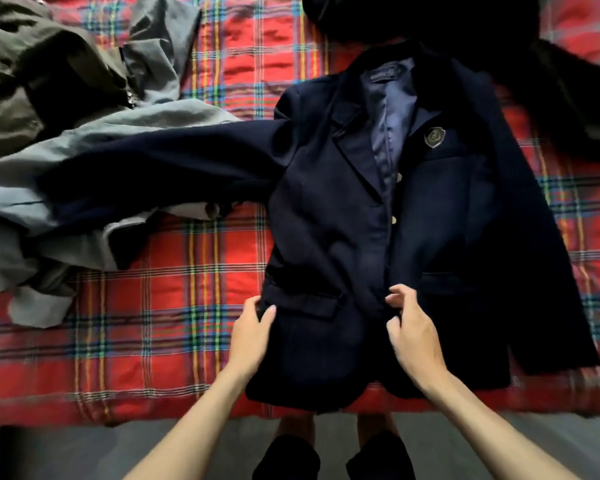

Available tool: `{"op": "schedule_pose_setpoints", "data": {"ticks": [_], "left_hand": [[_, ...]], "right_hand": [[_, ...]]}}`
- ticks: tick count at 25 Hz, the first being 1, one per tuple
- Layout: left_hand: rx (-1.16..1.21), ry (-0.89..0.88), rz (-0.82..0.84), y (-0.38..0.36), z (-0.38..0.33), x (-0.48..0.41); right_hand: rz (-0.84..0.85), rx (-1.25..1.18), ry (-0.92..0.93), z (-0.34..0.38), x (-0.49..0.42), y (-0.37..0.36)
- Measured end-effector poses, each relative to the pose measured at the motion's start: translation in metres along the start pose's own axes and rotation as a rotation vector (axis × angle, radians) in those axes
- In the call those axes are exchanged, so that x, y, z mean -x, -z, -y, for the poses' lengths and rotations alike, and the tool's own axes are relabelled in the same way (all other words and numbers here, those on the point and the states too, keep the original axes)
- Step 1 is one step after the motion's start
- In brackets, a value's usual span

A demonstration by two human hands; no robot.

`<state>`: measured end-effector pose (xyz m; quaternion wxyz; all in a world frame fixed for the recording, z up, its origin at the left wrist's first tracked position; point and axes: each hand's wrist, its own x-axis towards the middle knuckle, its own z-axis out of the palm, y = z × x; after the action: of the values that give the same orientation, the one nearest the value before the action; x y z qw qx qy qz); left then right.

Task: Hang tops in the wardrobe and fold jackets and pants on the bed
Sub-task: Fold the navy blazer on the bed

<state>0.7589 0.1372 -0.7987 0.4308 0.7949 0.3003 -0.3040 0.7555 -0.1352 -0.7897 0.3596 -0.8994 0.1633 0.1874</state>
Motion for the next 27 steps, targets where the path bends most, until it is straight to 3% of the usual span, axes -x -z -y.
{"op": "schedule_pose_setpoints", "data": {"ticks": [3,6,9,13,14,16,19,21,22,24,27], "left_hand": [[0.333,0.093,0.032,-0.002,0.015,0.006],[0.597,0.227,0.138,0.003,0.021,0.017],[0.416,0.191,0.166,-0.002,0.030,0.023],[0.331,0.144,-0.117,-0.023,0.023,0.040],[0.305,0.138,-0.187,-0.029,0.016,0.045],[0.256,0.136,-0.287,-0.040,0.006,0.055],[0.237,0.136,-0.326,-0.047,-0.001,0.063],[0.416,0.141,-0.263,-0.050,-0.002,0.066],[0.545,0.167,-0.218,-0.051,-0.005,0.068],[0.752,0.253,-0.137,-0.049,-0.008,0.076],[0.706,0.240,-0.064,-0.038,0.012,0.073]], "right_hand": [[0.196,0.472,0.396,-0.057,0.034,0.005],[0.363,0.727,0.504,-0.079,0.047,-0.003],[0.330,0.814,0.596,-0.086,0.040,-0.007],[0.244,0.696,0.586,-0.077,0.041,-0.004],[0.177,0.517,0.479,-0.070,0.039,0.005],[-0.021,0.016,0.086,-0.063,0.021,0.038],[-0.690,-0.530,-0.402,-0.089,-0.015,0.138],[-1.061,-0.521,-0.521,-0.114,-0.008,0.186],[-1.110,-0.337,-0.448,-0.122,0.003,0.189],[-0.875,0.114,-0.033,-0.120,0.032,0.152],[-0.107,0.464,0.530,-0.105,0.071,0.044]]}}
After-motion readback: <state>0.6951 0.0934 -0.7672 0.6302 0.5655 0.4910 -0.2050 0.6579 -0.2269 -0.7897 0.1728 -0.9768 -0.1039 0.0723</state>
